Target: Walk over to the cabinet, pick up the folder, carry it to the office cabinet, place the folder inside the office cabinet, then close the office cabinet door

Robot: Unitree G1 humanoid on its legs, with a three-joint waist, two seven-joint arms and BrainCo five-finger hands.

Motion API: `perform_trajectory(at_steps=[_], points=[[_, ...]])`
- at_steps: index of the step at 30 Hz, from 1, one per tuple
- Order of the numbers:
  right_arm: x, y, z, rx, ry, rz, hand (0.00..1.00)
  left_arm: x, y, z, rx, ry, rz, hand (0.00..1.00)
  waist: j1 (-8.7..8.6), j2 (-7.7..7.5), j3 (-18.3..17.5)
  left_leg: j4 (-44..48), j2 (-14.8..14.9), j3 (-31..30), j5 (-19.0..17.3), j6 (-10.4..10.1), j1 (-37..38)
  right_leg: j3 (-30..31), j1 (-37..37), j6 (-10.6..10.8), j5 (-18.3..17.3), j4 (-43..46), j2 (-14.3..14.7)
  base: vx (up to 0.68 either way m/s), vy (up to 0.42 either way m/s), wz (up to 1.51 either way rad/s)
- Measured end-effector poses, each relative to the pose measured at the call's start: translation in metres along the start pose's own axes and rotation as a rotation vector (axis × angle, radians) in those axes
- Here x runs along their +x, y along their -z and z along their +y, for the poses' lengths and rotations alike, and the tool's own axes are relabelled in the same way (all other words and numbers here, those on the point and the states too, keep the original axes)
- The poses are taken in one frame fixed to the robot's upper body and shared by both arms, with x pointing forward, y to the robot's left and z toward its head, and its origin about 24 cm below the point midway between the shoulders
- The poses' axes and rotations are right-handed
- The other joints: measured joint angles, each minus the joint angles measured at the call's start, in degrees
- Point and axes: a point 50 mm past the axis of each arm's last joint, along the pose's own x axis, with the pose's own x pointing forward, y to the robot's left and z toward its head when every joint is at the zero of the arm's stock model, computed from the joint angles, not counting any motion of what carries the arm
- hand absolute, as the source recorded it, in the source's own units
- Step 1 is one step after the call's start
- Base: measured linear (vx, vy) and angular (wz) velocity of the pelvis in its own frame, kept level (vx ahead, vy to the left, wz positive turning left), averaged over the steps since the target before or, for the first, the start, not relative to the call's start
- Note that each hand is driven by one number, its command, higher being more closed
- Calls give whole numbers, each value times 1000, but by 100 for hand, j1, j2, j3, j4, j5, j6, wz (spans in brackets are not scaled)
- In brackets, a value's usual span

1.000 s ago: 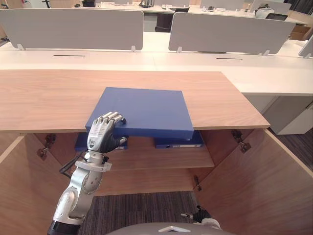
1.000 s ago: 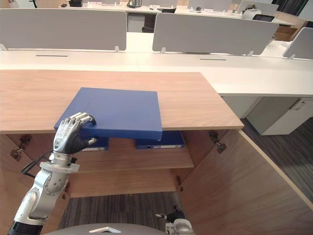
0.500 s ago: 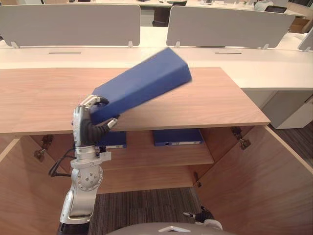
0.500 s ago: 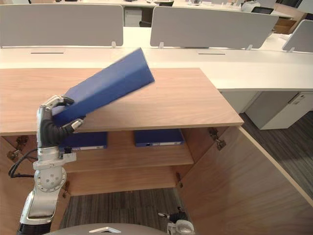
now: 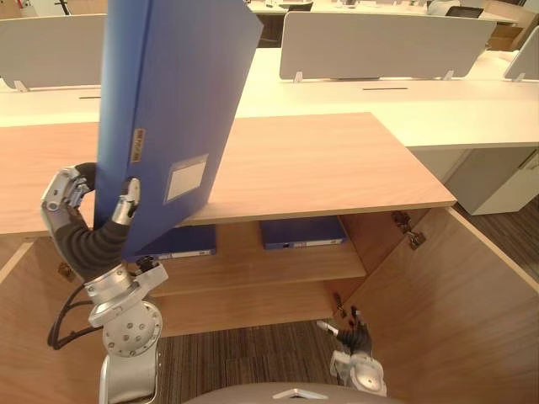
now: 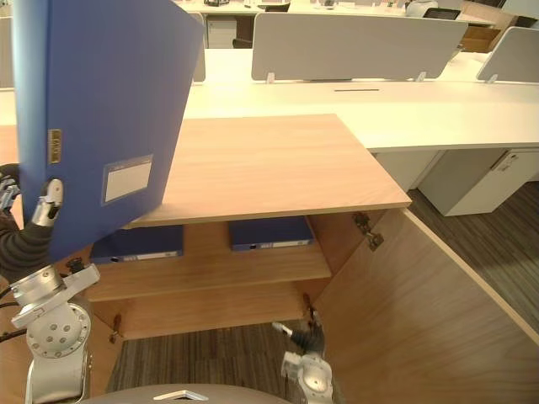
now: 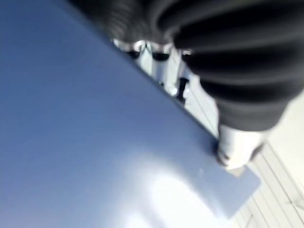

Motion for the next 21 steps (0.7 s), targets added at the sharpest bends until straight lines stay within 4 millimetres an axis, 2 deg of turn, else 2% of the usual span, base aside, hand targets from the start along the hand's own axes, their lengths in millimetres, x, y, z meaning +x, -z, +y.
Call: perform_trajectory(at_steps=[1,4,11,16,21], points=[[1,-20,3,52,-4,-91,0,-1,-4,3,-15,-13,-4,100,-4,0,0,1,0,26,4,2,-17,10,-28,8,35,-9,0,-11,-5,-6],[-2,-53,7,119,-19,-249,0,-1,-10,4,-42,-34,-18,100,-11,-10,-5,2,-6,45,5,6,-21,22,-29,13,62,-36,-4,-4,-1,-4],[-20,-118,12,265,-67,-561,0,0,-17,4,-75,-40,-54,100,-25,-27,-11,1,-5,49,5,6,-28,24,-39,19,69,-35,-4,0,0,0],[-36,-151,17,370,-124,-727,0,-1,-21,0,-115,-39,-54,100,-27,-29,-13,2,-6,50,8,9,-58,25,-65,24,78,-35,-4,0,0,0],[-39,-177,29,504,-206,-825,0,-2,-26,-2,-188,-33,-59,100,-29,-43,-22,2,-7,49,10,11,-59,25,-64,24,83,-36,-4,0,0,0]])
